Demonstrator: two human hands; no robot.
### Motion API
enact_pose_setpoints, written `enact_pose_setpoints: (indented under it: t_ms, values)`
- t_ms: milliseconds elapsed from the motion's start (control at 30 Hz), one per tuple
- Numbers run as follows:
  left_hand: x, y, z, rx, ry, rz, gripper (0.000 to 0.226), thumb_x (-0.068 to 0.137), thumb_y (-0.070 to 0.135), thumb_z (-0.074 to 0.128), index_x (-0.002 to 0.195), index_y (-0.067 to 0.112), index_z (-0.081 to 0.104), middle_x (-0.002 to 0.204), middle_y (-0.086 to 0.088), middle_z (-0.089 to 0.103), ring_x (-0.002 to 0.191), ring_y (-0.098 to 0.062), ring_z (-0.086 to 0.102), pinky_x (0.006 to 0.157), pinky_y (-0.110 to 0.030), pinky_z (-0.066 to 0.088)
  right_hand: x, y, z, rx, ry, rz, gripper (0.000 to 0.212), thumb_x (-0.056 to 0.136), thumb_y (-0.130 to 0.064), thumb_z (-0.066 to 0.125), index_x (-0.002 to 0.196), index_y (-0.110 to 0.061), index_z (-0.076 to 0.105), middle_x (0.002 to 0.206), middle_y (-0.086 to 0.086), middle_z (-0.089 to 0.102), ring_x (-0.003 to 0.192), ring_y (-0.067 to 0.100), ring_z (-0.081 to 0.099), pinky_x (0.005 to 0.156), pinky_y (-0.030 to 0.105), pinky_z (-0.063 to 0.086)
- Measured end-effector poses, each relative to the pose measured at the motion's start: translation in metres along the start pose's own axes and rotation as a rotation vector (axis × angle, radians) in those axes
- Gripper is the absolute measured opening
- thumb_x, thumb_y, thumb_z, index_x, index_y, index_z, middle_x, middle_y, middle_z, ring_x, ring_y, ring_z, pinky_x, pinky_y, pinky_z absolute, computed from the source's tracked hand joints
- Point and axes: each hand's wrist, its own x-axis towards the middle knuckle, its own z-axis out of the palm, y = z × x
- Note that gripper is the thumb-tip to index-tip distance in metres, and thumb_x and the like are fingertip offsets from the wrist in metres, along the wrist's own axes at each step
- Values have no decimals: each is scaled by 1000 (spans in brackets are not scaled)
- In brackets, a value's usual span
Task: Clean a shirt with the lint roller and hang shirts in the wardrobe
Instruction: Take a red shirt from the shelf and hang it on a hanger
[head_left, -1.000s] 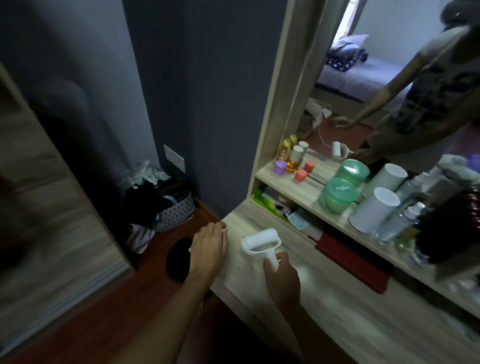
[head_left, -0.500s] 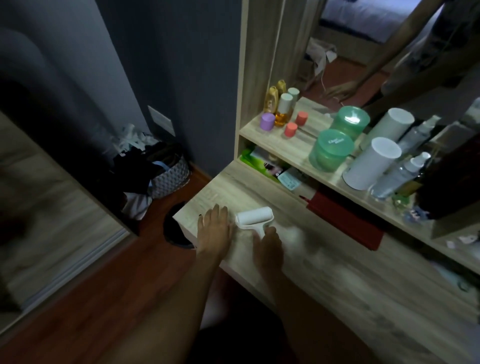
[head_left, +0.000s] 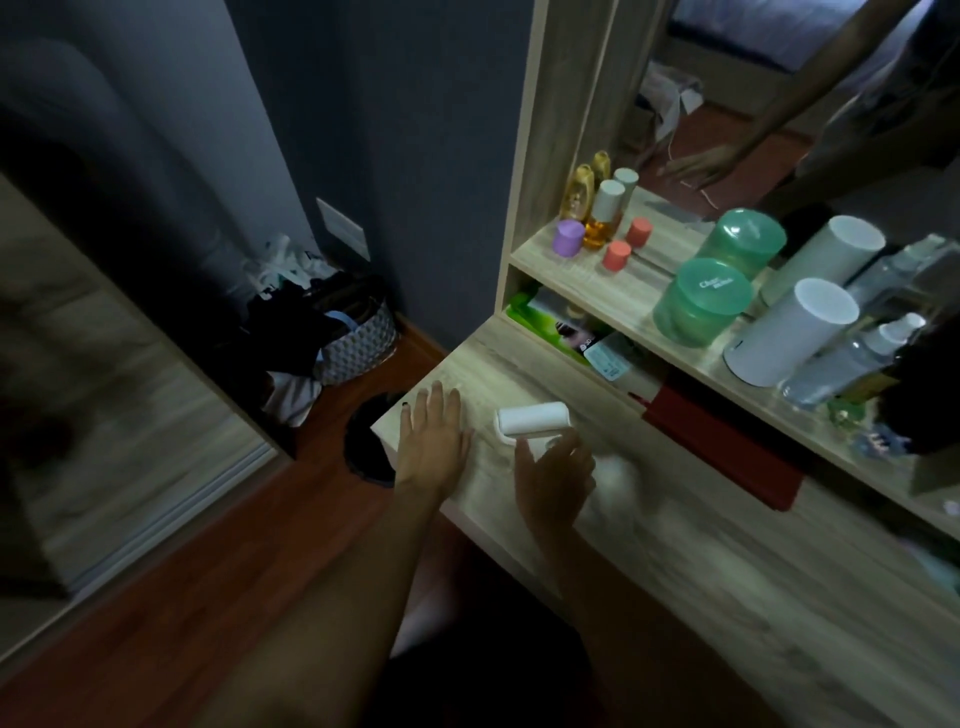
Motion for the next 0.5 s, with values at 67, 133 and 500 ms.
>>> enact_pose_setpoints:
  t_ms: [67, 133, 500]
  values:
    - [1, -10, -9, -15, 38, -4, 58, 101, 38, 28, 151, 12, 15, 160, -15, 10, 148, -29, 7, 119, -47, 9, -1, -14, -3, 4, 61, -113, 67, 78, -45, 67, 129, -8, 46, 127, 16, 53, 118, 30, 51, 97, 49, 45]
    - [2, -26, -25, -42, 89, -9, 56, 101, 39, 26, 151, 14, 17, 160, -13, 10, 148, -27, 7, 119, -45, 9, -1, -35, -6, 12, 51, -229, 65, 83, -45, 62, 132, -7, 46, 134, 18, 49, 126, 32, 46, 100, 54, 42]
    - [-51, -268, -166, 52, 452, -301, 51, 89, 38, 35, 125, 12, 61, 138, -14, 54, 126, -32, 53, 97, -49, 46, -94, -297, 32, 91, -276, -950, 62, 96, -52, 33, 149, -21, 27, 158, 2, 23, 148, 21, 12, 119, 41, 10]
